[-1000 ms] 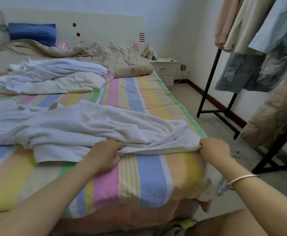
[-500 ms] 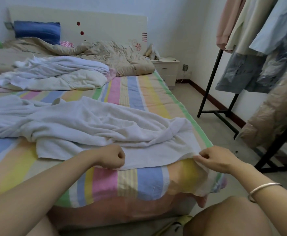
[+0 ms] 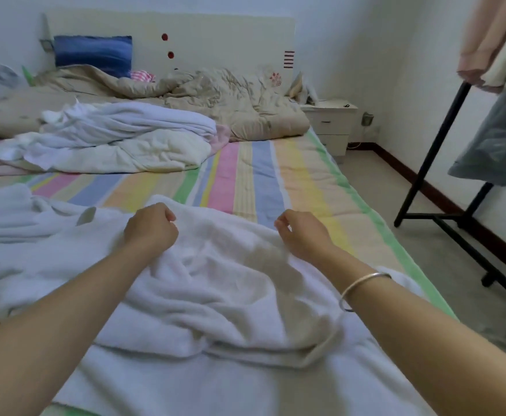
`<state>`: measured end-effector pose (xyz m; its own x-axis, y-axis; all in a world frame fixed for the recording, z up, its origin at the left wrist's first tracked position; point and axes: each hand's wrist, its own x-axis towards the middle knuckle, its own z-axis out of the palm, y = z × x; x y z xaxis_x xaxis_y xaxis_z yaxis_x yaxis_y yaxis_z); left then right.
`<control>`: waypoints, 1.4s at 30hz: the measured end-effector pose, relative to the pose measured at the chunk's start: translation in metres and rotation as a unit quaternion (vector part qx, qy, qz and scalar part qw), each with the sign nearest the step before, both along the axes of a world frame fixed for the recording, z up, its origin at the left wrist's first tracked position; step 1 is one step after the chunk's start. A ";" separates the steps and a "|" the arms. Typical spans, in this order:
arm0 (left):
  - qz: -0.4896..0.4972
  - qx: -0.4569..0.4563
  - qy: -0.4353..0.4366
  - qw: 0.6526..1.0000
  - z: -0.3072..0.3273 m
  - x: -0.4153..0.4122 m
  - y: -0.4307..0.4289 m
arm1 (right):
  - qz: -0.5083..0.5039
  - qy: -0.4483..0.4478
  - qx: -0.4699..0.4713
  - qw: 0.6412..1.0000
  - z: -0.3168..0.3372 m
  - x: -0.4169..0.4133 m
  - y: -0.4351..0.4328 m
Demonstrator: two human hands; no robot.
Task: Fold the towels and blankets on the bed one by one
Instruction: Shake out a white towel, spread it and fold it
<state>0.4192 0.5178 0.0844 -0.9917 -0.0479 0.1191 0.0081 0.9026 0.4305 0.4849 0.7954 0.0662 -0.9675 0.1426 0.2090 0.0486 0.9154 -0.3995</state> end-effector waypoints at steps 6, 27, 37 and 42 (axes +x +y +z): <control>0.095 -0.087 -0.065 0.990 -0.019 -0.074 -0.017 | -0.007 -0.127 -0.109 0.986 -0.029 -0.130 -0.023; -0.094 -0.062 0.197 0.974 -0.009 -0.268 0.235 | -0.165 0.060 -0.144 0.974 -0.015 -0.309 0.217; -0.227 -0.221 0.043 0.948 -0.134 -0.371 0.342 | -0.200 0.025 -0.030 0.979 -0.100 -0.342 0.327; -0.206 -0.219 0.093 0.949 -0.126 -0.361 0.341 | -0.217 0.014 0.058 0.974 -0.097 -0.347 0.319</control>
<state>0.0582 0.8591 -0.0418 -0.8754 0.4336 0.2136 0.4379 0.8985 -0.0289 0.1381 1.1147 -0.0308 -0.8156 0.5103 0.2728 0.4315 0.8505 -0.3008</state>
